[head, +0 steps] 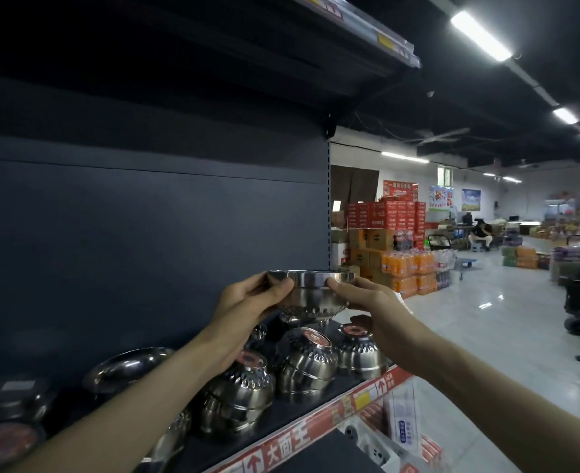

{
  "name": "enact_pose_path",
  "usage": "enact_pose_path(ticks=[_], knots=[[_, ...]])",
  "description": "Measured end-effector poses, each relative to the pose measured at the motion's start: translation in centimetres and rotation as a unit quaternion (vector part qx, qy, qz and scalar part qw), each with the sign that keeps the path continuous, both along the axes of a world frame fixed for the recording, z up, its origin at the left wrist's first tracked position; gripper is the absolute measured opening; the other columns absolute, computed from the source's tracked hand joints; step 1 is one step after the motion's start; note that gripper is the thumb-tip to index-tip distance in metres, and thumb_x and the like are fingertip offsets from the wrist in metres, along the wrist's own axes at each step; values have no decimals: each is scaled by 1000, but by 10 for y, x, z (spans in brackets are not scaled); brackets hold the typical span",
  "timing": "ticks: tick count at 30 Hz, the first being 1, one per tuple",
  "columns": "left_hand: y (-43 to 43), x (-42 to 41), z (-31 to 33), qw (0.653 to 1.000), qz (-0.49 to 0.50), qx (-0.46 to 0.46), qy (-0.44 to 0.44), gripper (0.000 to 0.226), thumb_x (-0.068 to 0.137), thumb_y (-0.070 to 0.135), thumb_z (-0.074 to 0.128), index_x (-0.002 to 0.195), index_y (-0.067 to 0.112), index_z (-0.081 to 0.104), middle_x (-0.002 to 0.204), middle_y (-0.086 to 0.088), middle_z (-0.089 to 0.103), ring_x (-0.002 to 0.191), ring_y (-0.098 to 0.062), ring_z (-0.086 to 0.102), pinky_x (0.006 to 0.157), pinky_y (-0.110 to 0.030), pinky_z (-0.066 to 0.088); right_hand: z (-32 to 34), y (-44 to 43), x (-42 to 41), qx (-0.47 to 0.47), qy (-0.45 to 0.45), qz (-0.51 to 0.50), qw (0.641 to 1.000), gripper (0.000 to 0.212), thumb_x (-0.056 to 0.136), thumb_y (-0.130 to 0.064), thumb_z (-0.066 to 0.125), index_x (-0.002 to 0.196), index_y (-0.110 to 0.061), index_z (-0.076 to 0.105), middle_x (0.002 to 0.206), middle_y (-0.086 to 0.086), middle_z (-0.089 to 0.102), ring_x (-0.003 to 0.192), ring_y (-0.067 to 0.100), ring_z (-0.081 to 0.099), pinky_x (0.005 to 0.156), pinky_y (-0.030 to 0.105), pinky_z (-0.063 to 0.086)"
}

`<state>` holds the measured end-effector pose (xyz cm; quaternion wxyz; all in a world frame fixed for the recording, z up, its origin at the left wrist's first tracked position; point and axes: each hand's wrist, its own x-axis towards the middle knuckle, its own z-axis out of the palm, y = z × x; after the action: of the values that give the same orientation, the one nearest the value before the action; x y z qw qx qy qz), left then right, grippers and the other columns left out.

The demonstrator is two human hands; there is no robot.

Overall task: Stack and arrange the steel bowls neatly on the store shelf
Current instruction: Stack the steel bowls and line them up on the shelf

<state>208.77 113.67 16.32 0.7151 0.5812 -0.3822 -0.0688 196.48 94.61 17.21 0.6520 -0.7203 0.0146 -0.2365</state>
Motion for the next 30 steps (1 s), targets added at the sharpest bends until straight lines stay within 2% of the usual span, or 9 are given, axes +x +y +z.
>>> enact_pose_path(ticks=[4, 8, 10, 13, 15, 18, 21, 26, 30], knots=[[-13, 20, -3, 999, 18, 27, -15, 42, 82, 38, 84, 107, 5, 78, 117, -15, 79, 119, -33, 73, 117, -51, 48, -6, -19, 24, 10, -12, -18, 1000, 67, 73, -51, 82, 124, -9, 69, 109, 4, 78, 100, 18, 65, 83, 34, 42], [-31, 42, -2, 999, 35, 28, -10, 37, 78, 33, 87, 102, 6, 79, 111, -11, 81, 113, -28, 75, 115, -46, 52, -12, -39, 51, 30, -6, -10, 999, 45, 92, -31, 79, 125, -4, 67, 100, 7, 74, 78, 13, 66, 60, 26, 47], [-42, 54, -2, 998, 51, 26, -5, 25, 84, 20, 86, 103, 5, 80, 108, -11, 82, 109, -25, 77, 111, -40, 54, -15, -51, 67, 28, -9, -9, 1000, 42, 92, -26, 79, 123, -1, 69, 104, 11, 77, 90, 23, 70, 76, 33, 51], [-60, 73, -6, 997, 71, 35, 9, 19, 90, 10, 82, 107, 2, 80, 106, -12, 83, 109, -27, 78, 107, -35, 57, -20, -66, 90, 22, -5, -21, 1000, 27, 97, -18, 75, 117, -1, 72, 121, 19, 77, 121, 38, 69, 113, 45, 50], [-72, 87, -10, 995, 82, 47, 14, 21, 90, 9, 82, 109, 2, 79, 107, -12, 82, 111, -28, 77, 106, -34, 57, -22, -75, 103, 11, 2, -32, 999, 9, 99, -13, 73, 106, -8, 71, 127, 24, 73, 128, 40, 65, 120, 49, 44], [-90, 110, -16, 994, 91, 65, 16, 23, 88, 9, 84, 111, 8, 80, 108, -7, 83, 112, -24, 77, 110, -38, 55, -25, -88, 122, -4, 14, -38, 999, 12, 99, -10, 73, 95, -18, 65, 125, 20, 74, 127, 35, 66, 119, 46, 46], [-105, 130, -20, 991, 103, 88, 22, 24, 86, 8, 86, 110, 11, 81, 107, -5, 83, 109, -23, 78, 109, -40, 56, -34, -106, 144, -25, 25, -43, 998, 5, 100, -10, 72, 104, -13, 70, 120, 16, 76, 122, 32, 69, 113, 40, 51], [-125, 161, -30, 980, 134, 138, 42, 27, 81, 8, 91, 100, 17, 75, 105, -6, 83, 106, -22, 79, 106, -36, 57, -51, -135, 185, -92, 45, -50, 993, 17, 100, -17, 74, 115, -8, 74, 115, 15, 79, 116, 33, 71, 109, 44, 53], [-137, 186, -38, 966, 147, 213, 24, 20, 83, 8, 90, 100, 13, 79, 101, -3, 84, 106, -20, 78, 109, -36, 55, -60, -150, 216, -127, 67, -49, 988, 17, 99, -15, 76, 114, -10, 72, 109, 14, 78, 102, 29, 72, 95, 39, 57]])
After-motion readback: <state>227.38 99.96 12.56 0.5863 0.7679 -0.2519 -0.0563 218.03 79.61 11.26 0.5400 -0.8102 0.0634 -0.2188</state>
